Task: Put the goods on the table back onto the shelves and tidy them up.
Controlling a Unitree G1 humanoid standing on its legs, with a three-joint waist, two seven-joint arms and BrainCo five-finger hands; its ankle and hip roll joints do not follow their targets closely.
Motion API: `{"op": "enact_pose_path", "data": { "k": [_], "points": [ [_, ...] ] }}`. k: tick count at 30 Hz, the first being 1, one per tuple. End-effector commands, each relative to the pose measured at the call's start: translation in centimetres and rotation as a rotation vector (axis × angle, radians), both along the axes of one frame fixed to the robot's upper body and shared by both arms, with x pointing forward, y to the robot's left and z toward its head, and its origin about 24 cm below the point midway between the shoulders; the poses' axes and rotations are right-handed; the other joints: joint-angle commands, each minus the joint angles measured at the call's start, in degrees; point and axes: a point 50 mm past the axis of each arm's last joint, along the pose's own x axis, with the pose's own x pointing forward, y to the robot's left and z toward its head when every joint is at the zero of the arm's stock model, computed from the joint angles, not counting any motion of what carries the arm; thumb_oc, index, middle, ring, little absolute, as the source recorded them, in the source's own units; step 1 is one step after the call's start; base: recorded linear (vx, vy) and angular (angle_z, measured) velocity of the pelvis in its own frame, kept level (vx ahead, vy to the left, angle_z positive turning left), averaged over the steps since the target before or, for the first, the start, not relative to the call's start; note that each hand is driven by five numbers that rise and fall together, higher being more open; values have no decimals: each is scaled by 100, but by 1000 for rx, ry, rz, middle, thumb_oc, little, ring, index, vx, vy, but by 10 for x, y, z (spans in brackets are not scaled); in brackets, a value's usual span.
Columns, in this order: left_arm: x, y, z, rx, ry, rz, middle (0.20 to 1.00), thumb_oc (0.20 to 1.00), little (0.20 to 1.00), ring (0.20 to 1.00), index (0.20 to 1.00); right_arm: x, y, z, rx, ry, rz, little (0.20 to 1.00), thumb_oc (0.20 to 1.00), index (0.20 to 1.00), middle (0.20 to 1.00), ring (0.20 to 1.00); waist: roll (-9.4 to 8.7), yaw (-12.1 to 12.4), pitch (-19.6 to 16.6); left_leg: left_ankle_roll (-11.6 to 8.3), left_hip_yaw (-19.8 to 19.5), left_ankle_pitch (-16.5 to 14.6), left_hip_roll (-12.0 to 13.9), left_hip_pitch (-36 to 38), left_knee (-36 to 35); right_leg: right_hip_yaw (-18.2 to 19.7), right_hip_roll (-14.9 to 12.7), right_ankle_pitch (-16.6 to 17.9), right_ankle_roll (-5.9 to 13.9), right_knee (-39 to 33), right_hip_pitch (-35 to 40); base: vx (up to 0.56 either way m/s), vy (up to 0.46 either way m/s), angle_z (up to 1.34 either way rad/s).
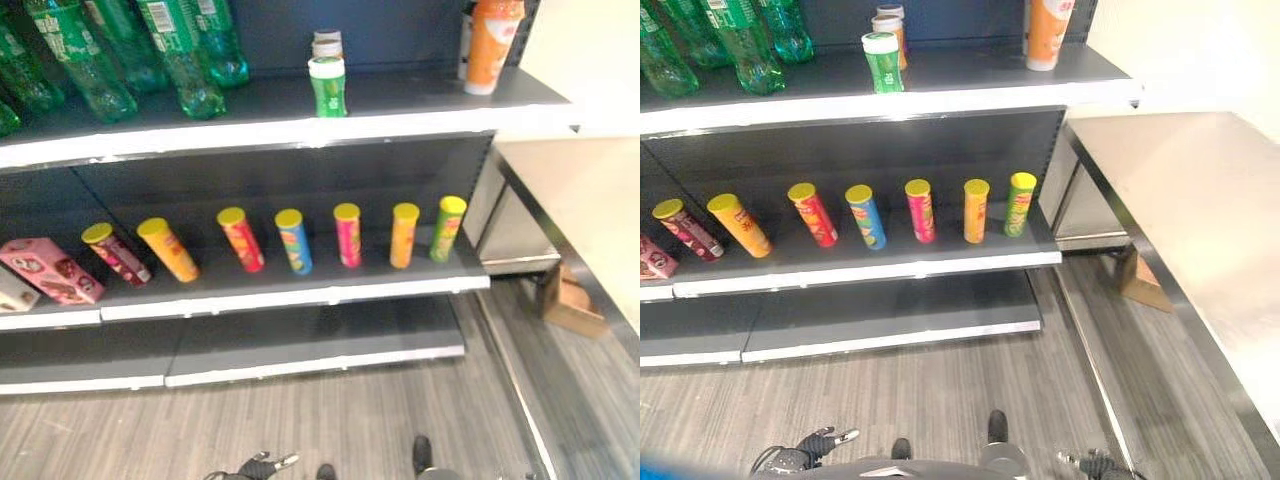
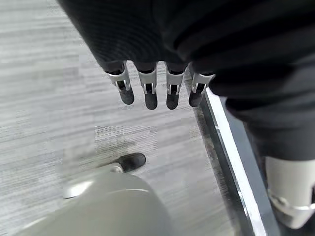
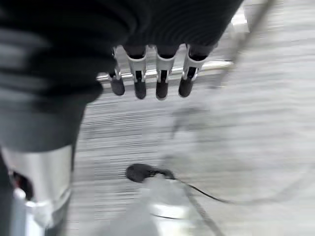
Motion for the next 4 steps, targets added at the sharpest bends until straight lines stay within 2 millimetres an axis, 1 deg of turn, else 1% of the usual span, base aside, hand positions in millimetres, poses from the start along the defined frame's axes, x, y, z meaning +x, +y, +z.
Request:
{"op": "enact_pose_path", "data": {
  "k": [1,3,4],
  "points": [
    [30,3,9,8,-102,-2,1000,1000,1000,1000,1000,38,-12,10,-47,-92,78,1000,1000,1000,1000,1000,167,3,146,-295,-3,-81,78,16,421,-102,82,-151,125,-730,570,20,93,6],
    [34,3,11,2,-123,10,1000,1000,1000,1000,1000,40,-9,9,-42,-88,91,1000,1000,1000,1000,1000,142,36,149,-269,12,-115,44,38,452,-88,38,-155,142,-692,590,11,68,-12],
    [34,3,11,2,-126,14,1000,1000,1000,1000,1000,41,-8,9,-41,-89,95,1000,1000,1000,1000,1000,137,46,152,-262,17,-123,33,44,456,-87,25,-153,148,-674,589,9,80,6]
  ]
}}
